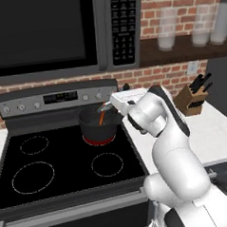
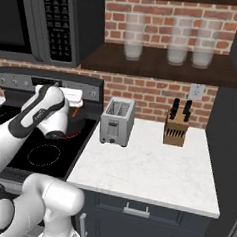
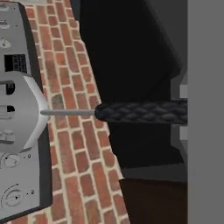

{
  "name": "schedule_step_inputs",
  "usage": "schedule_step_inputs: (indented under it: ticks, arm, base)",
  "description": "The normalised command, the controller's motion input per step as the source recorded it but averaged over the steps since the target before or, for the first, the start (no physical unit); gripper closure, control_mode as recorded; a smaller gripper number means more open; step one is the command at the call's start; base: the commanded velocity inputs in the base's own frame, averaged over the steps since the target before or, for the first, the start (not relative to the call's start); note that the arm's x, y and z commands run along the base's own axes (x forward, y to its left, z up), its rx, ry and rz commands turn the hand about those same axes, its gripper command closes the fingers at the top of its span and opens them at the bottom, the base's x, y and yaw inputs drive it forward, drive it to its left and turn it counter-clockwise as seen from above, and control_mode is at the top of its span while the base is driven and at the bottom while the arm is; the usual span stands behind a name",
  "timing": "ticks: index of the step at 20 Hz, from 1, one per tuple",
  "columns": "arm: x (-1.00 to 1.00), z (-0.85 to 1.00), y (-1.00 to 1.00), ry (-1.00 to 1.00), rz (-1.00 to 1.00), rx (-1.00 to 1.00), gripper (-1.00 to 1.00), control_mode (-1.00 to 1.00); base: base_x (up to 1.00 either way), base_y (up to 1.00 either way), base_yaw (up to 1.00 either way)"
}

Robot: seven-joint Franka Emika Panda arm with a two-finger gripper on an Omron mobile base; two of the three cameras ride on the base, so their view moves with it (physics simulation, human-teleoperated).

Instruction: Put the carrot and lemon wedge in the pot. Retrieve the spatula and lightly stir the vegetables in the pot.

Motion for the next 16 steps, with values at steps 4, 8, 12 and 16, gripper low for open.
schedule_step_inputs:
  ticks: [4,8,12,16]
  arm:
    - [0.34,-0.24,0.32,0.15,-0.15,-0.03,1.00,-1.00]
    - [0.23,-0.37,0.39,0.14,-0.15,-0.04,1.00,-1.00]
    - [0.34,-0.21,0.34,0.10,-0.15,-0.01,1.00,-1.00]
    - [0.39,-0.09,0.31,0.08,-0.16,-0.02,1.00,-1.00]
  base:
    - [0.00,0.00,0.00]
    - [0.00,0.00,0.00]
    - [0.00,0.00,0.00]
    - [0.00,0.00,0.00]
